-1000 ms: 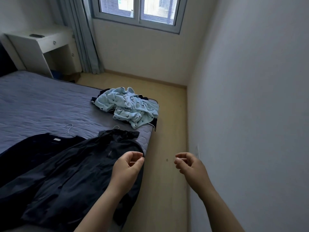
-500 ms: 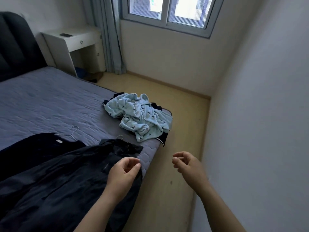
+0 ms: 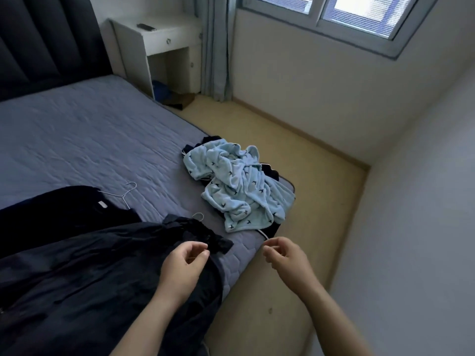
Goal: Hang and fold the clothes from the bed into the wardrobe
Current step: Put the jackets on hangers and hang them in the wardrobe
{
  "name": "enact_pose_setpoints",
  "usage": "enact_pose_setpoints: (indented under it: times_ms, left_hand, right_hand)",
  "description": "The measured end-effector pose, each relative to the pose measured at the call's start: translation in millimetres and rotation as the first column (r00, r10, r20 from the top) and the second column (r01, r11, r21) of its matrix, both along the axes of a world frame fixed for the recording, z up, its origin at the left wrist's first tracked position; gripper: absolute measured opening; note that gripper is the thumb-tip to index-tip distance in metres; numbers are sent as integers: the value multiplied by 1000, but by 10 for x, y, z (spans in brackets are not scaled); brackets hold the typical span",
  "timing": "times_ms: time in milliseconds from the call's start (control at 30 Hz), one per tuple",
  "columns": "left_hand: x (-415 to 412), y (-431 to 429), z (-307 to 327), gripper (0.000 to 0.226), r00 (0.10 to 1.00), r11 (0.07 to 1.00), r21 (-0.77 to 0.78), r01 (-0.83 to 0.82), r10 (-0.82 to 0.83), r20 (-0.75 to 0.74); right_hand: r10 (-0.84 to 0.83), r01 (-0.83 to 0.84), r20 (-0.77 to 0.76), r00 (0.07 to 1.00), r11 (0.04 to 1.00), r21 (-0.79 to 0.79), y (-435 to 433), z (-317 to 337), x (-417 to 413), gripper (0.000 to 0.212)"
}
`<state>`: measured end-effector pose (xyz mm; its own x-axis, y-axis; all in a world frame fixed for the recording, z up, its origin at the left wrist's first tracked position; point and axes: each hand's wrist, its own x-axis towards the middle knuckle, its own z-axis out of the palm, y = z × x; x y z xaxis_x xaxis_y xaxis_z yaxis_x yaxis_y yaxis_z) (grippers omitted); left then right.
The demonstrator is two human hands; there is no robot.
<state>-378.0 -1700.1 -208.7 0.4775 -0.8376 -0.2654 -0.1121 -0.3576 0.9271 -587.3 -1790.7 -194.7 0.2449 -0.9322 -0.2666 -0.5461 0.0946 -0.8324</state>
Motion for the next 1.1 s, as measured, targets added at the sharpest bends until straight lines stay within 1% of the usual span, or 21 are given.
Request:
enact_pose_setpoints:
  times_ms: [233, 533, 667, 733, 900, 1100]
  left_hand:
    - [334, -728, -180, 9, 998, 997, 54, -55, 55, -8]
    - [682, -1196, -391, 8, 987, 972, 175, -156, 148, 57]
    - [735, -1362, -546, 8, 969, 940, 233, -248, 242, 56]
    - [767, -1502, -633, 9, 953, 915, 267, -302, 300, 50]
    - [756, -1783, -942, 8, 913, 851, 341, -399, 403, 64]
    - [916, -1984, -1511, 8, 890, 796, 429, -427, 453, 46]
  right_hand:
    - [94, -91, -76, 993, 995, 53, -895, -180, 413, 3]
    - [236, -215, -162, 958, 967, 140, -1824, -502, 875, 5]
    - [345, -312, -189, 920, 932, 183, -2224, -749, 1104, 3]
    - [401, -363, -194, 895, 909, 203, -2497, -868, 1247, 6]
    - [530, -473, -235, 815, 842, 258, -3054, -1224, 1459, 7]
    - [633, -551, -289, 718, 771, 320, -3388, -1858, 1729, 11]
